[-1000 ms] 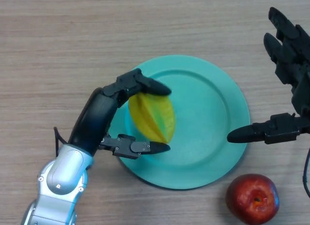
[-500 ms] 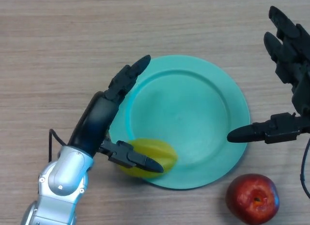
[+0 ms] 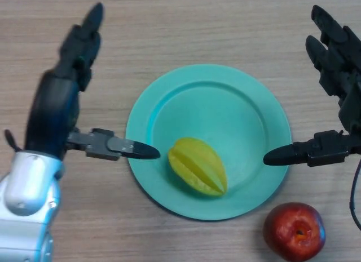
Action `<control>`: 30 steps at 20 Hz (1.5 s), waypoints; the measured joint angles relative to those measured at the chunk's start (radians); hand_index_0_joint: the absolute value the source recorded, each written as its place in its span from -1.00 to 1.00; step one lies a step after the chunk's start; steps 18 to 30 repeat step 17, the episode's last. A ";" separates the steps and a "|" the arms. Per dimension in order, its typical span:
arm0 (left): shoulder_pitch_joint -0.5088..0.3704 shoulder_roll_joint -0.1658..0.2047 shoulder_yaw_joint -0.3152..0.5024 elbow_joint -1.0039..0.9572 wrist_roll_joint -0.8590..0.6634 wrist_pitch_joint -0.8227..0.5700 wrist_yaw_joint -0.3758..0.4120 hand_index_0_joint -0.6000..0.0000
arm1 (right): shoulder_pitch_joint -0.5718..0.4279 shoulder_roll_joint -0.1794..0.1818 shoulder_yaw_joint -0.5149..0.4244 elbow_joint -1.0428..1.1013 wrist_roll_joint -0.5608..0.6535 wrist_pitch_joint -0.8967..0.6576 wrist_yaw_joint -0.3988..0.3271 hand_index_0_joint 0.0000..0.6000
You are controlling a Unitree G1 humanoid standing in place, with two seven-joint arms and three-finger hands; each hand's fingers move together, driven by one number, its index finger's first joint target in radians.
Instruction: Pick up the yellow starfruit and place it on the plate
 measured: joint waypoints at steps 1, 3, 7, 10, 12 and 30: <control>0.004 0.003 0.024 -0.022 -0.017 0.005 0.008 1.00 | 0.001 0.000 0.001 -0.001 0.000 0.000 0.000 -1.00; 0.016 0.021 0.065 -0.062 -0.087 0.018 0.027 1.00 | 0.002 0.002 0.001 -0.002 0.000 0.000 0.000 -1.00; 0.040 0.040 0.135 -0.123 -0.130 0.061 0.064 1.00 | 0.004 0.005 0.001 -0.004 0.000 0.000 0.000 -1.00; 0.060 0.040 0.134 -0.124 -0.130 0.061 0.066 1.00 | 0.003 0.006 0.002 -0.005 0.000 0.000 0.000 -1.00; 0.060 0.040 0.134 -0.124 -0.130 0.061 0.066 1.00 | 0.003 0.006 0.012 -0.006 0.000 0.000 0.000 -1.00; 0.066 0.040 0.135 -0.121 -0.130 0.061 0.064 1.00 | 0.003 0.006 0.017 -0.029 0.000 0.032 0.008 -1.00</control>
